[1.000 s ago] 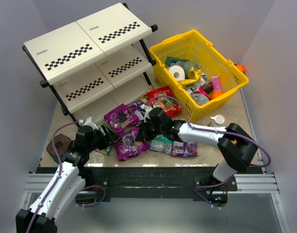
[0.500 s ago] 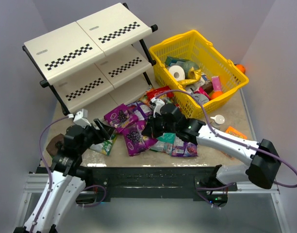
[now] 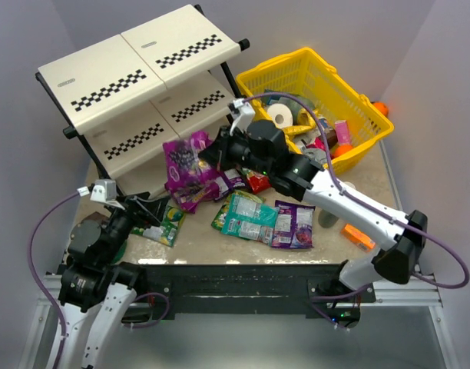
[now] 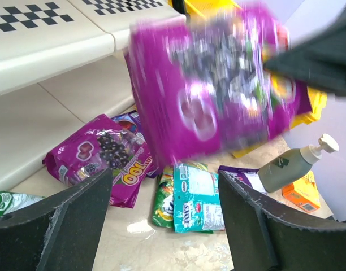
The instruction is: Place and organize the candy bags onto the shelf
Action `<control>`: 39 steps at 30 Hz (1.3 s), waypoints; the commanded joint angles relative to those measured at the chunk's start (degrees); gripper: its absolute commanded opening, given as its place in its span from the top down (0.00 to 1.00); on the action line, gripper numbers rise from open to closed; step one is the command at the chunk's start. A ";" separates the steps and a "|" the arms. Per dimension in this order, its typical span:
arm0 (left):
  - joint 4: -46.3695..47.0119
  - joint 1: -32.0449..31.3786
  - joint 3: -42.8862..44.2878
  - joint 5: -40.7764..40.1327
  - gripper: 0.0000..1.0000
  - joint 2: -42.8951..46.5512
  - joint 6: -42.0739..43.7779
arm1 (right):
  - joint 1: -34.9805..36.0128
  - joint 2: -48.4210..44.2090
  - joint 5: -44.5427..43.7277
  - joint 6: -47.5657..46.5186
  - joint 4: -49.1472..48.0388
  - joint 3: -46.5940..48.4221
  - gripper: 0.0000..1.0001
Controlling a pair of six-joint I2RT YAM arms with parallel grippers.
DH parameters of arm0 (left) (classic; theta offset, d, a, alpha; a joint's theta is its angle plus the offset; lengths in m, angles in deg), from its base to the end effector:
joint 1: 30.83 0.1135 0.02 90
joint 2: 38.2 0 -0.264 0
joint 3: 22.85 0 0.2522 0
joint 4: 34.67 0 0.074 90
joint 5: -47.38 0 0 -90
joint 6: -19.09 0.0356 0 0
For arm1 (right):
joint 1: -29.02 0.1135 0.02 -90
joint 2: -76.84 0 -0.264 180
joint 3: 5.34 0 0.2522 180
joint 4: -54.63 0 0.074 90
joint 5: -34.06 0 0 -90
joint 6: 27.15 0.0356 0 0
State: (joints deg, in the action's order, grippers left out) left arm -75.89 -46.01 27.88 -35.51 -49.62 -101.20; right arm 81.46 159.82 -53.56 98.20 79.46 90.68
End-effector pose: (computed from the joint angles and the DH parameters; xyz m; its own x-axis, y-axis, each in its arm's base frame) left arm 0.0622 -0.0214 0.3219 -0.2190 -0.4592 -0.8609 0.3112 0.8034 -0.5077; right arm 0.2065 0.2710 0.4100 -0.5742 0.2016 -0.7935 -0.5942 0.5642 0.5733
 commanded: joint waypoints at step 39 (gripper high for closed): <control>-1.19 -0.20 -0.85 -7.03 0.16 3.69 -0.65 | -6.75 42.79 -49.20 33.03 -15.47 36.04 1.00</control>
State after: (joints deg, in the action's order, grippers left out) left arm -77.29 -46.01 27.20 -41.97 -45.03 -101.37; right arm 71.98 201.34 -93.02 131.84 58.98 122.74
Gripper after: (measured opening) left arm 0.835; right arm 0.011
